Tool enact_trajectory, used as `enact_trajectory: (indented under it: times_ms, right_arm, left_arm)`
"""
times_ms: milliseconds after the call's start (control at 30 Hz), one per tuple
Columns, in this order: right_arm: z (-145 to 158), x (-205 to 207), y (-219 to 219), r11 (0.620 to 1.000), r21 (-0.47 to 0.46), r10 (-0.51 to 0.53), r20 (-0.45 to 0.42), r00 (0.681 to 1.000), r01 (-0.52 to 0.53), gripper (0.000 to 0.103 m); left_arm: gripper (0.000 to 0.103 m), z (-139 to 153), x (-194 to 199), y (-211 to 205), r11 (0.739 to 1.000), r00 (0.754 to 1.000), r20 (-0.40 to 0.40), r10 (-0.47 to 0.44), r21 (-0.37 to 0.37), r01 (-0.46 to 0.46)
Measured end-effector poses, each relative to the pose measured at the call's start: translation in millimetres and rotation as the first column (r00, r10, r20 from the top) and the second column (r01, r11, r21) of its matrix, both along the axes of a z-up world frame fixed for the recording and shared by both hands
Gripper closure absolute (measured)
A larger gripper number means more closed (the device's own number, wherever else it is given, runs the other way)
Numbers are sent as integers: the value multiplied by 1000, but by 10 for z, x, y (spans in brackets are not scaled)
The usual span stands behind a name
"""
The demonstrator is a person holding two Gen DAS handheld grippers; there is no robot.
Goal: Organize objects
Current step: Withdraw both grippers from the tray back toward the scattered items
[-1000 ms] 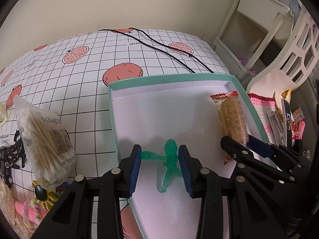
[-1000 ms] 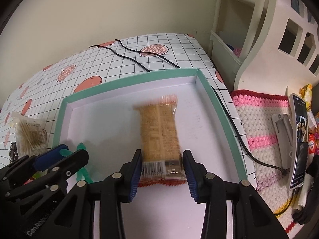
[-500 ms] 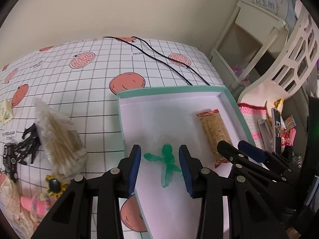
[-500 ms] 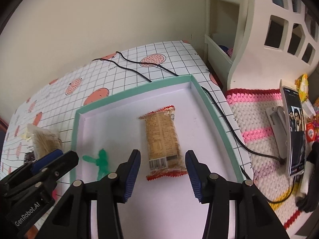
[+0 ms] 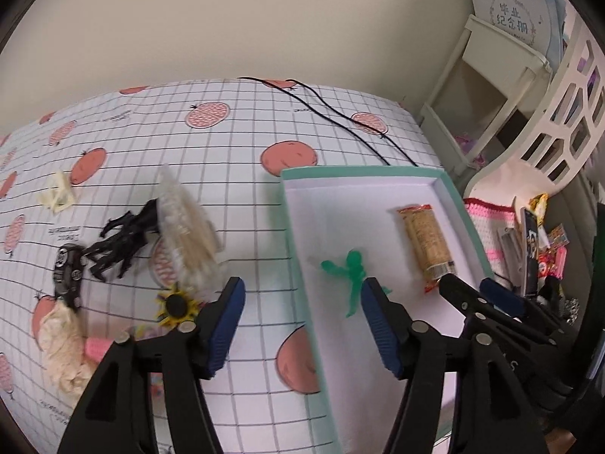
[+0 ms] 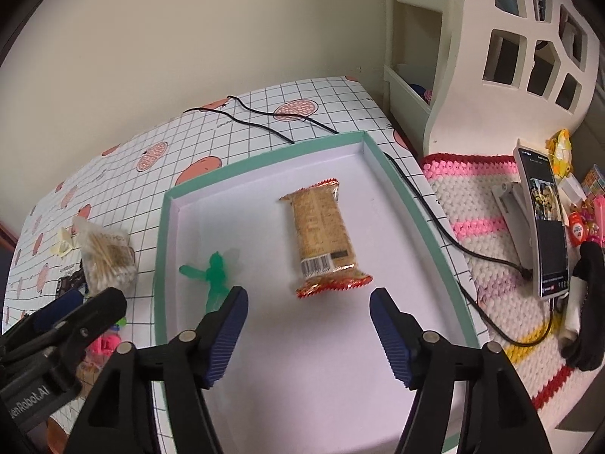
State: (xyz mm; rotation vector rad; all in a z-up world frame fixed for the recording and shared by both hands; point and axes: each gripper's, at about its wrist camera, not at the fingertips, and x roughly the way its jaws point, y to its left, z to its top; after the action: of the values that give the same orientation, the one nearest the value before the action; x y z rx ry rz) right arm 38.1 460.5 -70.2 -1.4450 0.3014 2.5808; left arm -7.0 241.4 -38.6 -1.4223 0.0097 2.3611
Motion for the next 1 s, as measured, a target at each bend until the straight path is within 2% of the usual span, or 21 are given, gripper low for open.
enact_trajectory:
  times_ms: [67, 133, 233, 367, 400, 467, 700, 1000]
  right_arm:
    - [-4, 39, -27, 1000, 7, 7, -6, 1000, -7, 27]
    - [-12, 55, -45, 1000, 19, 17, -4, 1000, -17, 26]
    - [-33, 79, -57, 999, 43, 26, -4, 1000, -26, 14]
    - [-67, 85, -86, 997, 65, 48, -2, 999, -48, 10]
    - [-74, 87, -96, 996, 70, 51, 0, 999, -51, 9]
    - [-94, 82, -121, 995, 81, 62, 6, 998, -62, 2]
    - [-95, 76, -174, 990, 113, 86, -7, 996, -85, 0]
    - [-135, 58, -220, 987, 134, 93, 4, 996, -92, 0]
  left_arm:
    - [19, 20, 28, -47, 1000, 1000, -1, 13, 2, -13]
    - [19, 39, 56, -96, 1000, 1000, -7, 22, 10, -22]
    - [15, 18, 98, -159, 999, 999, -16, 41, 2, -41]
    - [13, -59, 136, -205, 999, 999, -28, 39, -33, -40]
    - [10, -74, 142, -215, 998, 998, -36, 43, -47, -44]
    - [7, -93, 146, -235, 997, 998, -49, 51, -59, -54]
    - [7, -131, 139, -242, 995, 997, -71, 32, -90, -38]
    - [7, -135, 69, -384, 994, 995, -56, 82, -64, -86]
